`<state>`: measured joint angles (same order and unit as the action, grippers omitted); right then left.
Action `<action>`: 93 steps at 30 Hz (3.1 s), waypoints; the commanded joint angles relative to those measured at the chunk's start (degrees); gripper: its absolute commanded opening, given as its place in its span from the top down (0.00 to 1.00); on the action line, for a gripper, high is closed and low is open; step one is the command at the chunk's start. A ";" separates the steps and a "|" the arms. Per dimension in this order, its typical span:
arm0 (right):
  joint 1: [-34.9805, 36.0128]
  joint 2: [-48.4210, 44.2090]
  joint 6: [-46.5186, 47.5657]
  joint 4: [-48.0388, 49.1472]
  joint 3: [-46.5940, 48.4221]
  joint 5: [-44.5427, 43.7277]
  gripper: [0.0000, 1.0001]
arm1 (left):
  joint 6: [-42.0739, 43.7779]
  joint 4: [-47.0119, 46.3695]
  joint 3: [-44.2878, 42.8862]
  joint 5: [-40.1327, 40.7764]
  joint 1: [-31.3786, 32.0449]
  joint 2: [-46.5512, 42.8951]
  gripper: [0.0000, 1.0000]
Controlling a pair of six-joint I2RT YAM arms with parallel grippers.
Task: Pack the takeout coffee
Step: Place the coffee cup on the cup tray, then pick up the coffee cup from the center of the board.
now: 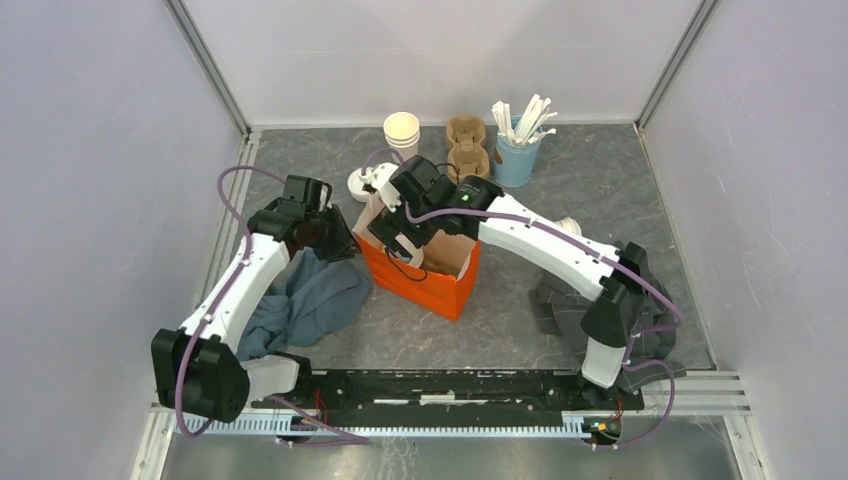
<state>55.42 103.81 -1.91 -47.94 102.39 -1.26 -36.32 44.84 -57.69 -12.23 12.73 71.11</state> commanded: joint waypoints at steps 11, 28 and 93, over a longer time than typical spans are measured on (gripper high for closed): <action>0.30 -13.05 -3.01 -1.68 10.99 -0.85 0.02 | 3.09 7.25 -5.25 2.30 0.21 -7.43 0.64; -18.66 -36.52 -1.88 8.24 -6.88 -32.65 0.02 | 4.88 10.24 -13.17 1.82 0.23 -13.22 0.55; -59.44 -15.72 -54.03 24.06 -49.42 6.11 0.02 | 5.99 13.91 -26.64 0.19 0.19 -11.30 0.43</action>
<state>-4.58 86.48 -57.21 -24.60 52.16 6.20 -32.05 60.71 -82.21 -11.07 12.73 59.75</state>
